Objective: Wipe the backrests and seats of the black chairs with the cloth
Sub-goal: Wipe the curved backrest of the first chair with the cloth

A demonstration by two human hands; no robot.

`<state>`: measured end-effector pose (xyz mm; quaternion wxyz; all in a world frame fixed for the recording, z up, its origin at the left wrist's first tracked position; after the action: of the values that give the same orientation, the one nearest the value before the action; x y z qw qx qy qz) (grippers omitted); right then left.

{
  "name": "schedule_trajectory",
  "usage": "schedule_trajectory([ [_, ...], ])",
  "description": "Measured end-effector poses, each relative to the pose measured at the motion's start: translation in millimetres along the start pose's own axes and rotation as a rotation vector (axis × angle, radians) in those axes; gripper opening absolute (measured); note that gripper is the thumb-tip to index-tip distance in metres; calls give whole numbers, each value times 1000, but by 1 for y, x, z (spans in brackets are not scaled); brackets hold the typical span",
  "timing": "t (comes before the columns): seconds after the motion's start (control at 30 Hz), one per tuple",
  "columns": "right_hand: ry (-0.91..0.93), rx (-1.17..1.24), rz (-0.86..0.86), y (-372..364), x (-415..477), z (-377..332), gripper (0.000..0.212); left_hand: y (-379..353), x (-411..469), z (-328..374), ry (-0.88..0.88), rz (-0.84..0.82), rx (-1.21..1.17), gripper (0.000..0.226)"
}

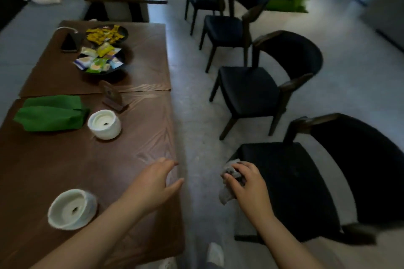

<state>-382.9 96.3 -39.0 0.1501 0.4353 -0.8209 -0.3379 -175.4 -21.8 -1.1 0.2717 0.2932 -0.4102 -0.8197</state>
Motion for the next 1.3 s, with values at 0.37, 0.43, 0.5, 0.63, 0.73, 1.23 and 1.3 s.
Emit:
schedule_trajectory([
  [0.37,-324,5,307,142,-80,131,37,-80,41,173,-281,-155,63,55],
  [0.43,-363,23,331,166,-92,157,38,-100,48,206,-318,-178,74,54],
  [0.5,-395,40,345,191,-101,185,37,-123,54,238,-331,-206,72,55],
  [0.63,-428,81,382,246,-115,239,35,-170,67,307,-358,-249,66,55],
  [0.73,-430,116,423,282,-120,273,31,-201,76,349,-383,-262,77,55],
  [1.23,-615,247,558,330,-121,352,40,-266,141,415,-480,-430,84,52],
  [1.3,-652,228,600,331,-125,357,40,-274,151,419,-507,-468,100,52],
])
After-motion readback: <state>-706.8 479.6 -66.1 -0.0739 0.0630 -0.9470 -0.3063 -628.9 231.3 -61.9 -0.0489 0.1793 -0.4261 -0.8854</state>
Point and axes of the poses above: each hand's wrist, its own x-axis towards the middle knuckle, its own y-axis out of the back of the hand, z = x × y, the point moved 9 cm from there along x, towards the middle knuckle
